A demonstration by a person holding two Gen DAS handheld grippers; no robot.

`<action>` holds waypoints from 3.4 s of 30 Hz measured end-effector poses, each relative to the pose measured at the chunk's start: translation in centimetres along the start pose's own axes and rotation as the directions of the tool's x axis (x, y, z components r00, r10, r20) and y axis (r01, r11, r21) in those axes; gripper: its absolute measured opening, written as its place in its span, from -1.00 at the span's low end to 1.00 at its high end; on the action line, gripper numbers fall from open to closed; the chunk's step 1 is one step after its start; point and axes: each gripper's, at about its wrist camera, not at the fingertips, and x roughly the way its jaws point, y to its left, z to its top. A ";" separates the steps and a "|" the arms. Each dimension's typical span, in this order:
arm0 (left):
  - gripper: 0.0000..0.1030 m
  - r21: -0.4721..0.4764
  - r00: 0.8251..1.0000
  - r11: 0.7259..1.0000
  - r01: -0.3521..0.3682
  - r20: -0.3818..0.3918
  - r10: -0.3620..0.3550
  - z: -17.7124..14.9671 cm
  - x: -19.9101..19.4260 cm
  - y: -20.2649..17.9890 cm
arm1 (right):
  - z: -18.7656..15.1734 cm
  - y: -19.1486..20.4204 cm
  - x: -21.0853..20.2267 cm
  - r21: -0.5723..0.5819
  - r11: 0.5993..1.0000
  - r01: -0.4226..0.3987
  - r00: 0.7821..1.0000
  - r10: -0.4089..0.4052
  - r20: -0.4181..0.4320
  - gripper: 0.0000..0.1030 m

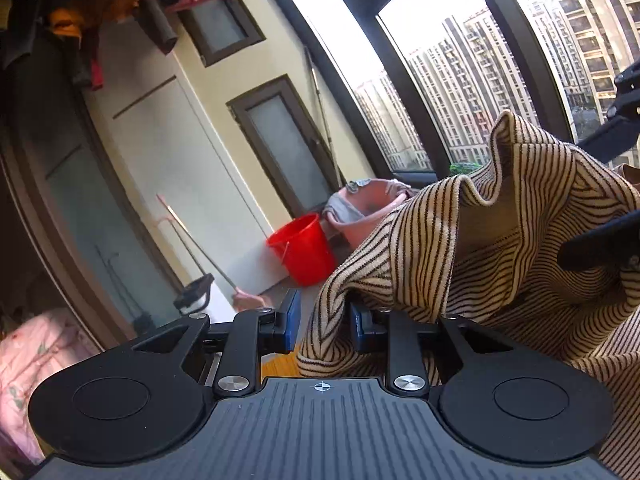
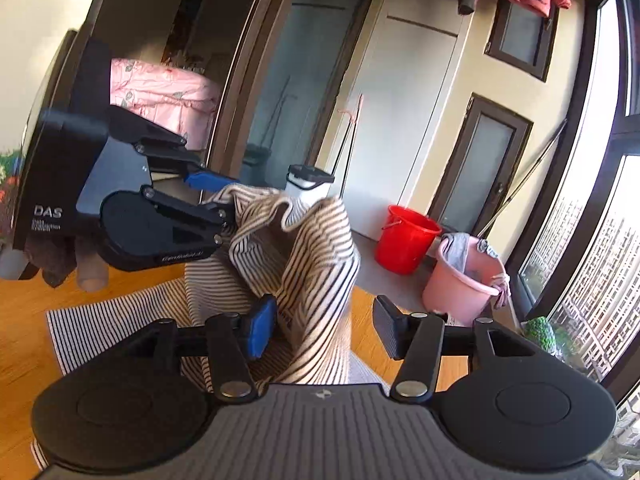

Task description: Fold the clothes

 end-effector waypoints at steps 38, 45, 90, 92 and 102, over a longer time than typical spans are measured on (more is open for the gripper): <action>-0.35 -0.151 0.852 0.988 -0.014 0.515 0.091 11.8 -34.7 8.0 | 11.3 -3.2 -31.2 0.093 0.995 0.031 0.834 -0.076 0.546 -0.83; -0.37 -0.211 0.970 0.977 -0.008 0.234 0.059 8.2 -16.4 7.9 | 9.2 -5.0 -11.6 0.166 0.985 -0.045 0.982 0.013 0.186 -0.83; 0.93 -0.581 0.884 0.788 0.202 -0.239 -0.402 -8.8 -13.6 1.0 | 2.8 7.1 4.6 0.019 0.999 0.043 0.973 -0.037 -0.226 0.31; 0.93 -0.585 0.883 0.785 0.205 -0.235 -0.406 -8.9 -13.6 1.1 | 2.4 7.5 7.5 -0.009 0.996 0.090 0.961 -0.089 -0.262 0.34; 0.99 -0.620 0.871 0.739 0.263 -0.177 -0.459 -8.1 -14.1 1.8 | 3.2 4.6 7.0 -0.018 0.999 0.027 0.972 -0.030 -0.233 -0.83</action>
